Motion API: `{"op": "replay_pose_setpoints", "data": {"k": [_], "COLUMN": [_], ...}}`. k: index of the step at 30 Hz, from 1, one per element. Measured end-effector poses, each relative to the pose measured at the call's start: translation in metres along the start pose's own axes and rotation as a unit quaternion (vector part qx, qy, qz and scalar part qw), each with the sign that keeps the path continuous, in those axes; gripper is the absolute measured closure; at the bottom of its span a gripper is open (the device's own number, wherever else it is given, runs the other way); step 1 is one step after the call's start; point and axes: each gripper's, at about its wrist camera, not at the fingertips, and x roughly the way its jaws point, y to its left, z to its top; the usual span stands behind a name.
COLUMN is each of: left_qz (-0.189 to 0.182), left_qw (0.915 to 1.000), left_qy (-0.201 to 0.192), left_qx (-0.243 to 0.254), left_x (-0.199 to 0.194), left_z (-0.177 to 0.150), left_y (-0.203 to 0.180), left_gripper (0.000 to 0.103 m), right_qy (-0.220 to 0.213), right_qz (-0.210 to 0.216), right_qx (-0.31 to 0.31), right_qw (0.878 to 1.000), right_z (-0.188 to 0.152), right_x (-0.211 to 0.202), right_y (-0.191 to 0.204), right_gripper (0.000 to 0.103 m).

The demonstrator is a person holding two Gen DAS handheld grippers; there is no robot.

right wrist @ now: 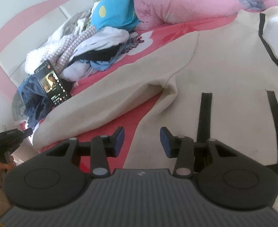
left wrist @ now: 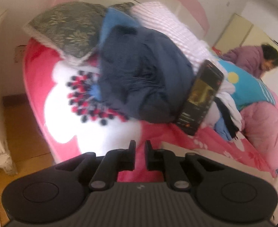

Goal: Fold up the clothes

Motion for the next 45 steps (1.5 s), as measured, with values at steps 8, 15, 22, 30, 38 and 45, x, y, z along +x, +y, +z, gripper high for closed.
{"op": "replay_pose_setpoints", "data": {"k": [8, 15, 22, 30, 38, 45], "left_qz": [-0.134, -0.263, -0.234, -0.188, -0.144, -0.128], "left_qw": [0.9759, 0.8887, 0.837, 0.8235, 0.8837, 0.9226], "left_qy": [-0.031, 0.099, 0.086, 0.043, -0.005, 0.004], "left_qx": [0.169, 0.363, 0.487, 0.534, 0.445, 0.364], "left_x": [-0.042, -0.017, 0.01, 0.027, 0.051, 0.073], "left_z": [-0.006, -0.077, -0.141, -0.172, -0.135, -0.104], "left_y": [-0.074, -0.192, -0.257, -0.274, -0.263, -0.25], "left_gripper": [0.045, 0.035, 0.035, 0.038, 0.045, 0.044], "right_qy": [-0.019, -0.041, -0.043, -0.019, -0.013, 0.002], "right_qz": [-0.047, -0.065, -0.065, -0.049, -0.046, -0.022], "right_qx": [-0.028, -0.022, -0.013, -0.019, -0.05, -0.09], "right_qw": [0.998, 0.997, 0.997, 0.998, 0.998, 0.996], "right_z": [0.018, 0.024, 0.02, 0.022, 0.031, 0.034], "right_x": [0.002, -0.003, -0.003, 0.021, 0.041, 0.064], "right_y": [-0.005, -0.013, -0.019, -0.017, -0.009, 0.007], "right_gripper": [0.062, 0.062, 0.062, 0.062, 0.064, 0.065]}}
